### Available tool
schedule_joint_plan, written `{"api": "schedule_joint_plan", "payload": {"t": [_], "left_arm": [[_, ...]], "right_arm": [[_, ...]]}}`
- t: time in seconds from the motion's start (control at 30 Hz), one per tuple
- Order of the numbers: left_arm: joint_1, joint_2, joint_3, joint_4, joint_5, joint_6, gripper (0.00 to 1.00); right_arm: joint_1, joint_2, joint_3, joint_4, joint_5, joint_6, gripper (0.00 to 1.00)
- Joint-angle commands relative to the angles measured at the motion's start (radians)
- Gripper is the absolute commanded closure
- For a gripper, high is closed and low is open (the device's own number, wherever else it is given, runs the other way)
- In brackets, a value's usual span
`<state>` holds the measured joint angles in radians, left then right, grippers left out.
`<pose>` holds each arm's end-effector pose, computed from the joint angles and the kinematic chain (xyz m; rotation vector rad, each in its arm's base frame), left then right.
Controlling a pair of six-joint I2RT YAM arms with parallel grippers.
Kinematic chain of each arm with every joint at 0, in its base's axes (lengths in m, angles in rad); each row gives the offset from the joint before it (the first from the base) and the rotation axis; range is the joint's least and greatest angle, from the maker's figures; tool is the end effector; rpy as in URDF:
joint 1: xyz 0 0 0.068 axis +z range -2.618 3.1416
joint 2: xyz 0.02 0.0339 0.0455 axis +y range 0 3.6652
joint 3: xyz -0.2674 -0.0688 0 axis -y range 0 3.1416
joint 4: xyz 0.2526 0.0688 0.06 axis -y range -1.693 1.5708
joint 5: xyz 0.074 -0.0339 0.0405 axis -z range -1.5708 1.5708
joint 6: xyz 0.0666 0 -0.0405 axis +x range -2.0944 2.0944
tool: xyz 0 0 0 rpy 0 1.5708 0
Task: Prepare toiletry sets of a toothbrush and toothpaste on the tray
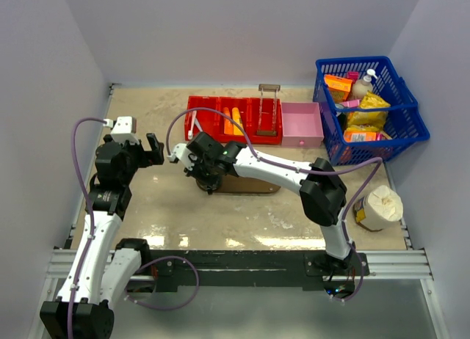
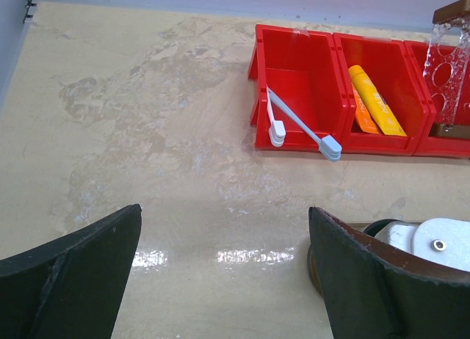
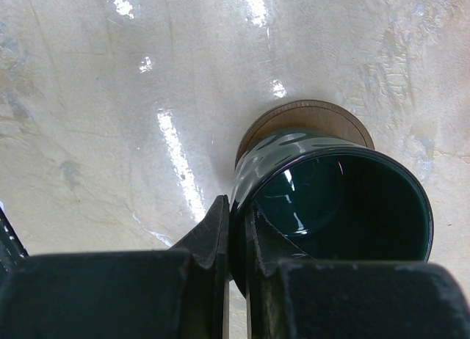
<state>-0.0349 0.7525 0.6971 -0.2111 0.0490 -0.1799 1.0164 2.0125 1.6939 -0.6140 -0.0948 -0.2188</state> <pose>0.2157 -0.0108 0.3052 -0.0990 1.8387 -0.1956 0.2455 0.4085 0.2204 -1.5118 2.0593 0.4394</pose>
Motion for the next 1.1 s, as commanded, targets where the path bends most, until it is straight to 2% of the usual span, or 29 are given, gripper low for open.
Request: {"api": "schedule_joint_plan", "payload": {"t": [0.0,0.57,1.07], "left_arm": [[0.006,-0.01,0.021,0.029,0.017,0.0,0.0],[0.006,-0.012,0.021,0.03,0.025,0.003,0.0],[0.006,-0.012,0.021,0.032,0.034,0.005,0.0]], "right_arm": [[0.005,-0.014,0.046,0.046,0.029,-0.025,1.0],[0.005,-0.011,0.036,0.059,0.023,0.001,1.0],[0.005,-0.021,0.032,0.077,0.037,0.01,0.71]]}}
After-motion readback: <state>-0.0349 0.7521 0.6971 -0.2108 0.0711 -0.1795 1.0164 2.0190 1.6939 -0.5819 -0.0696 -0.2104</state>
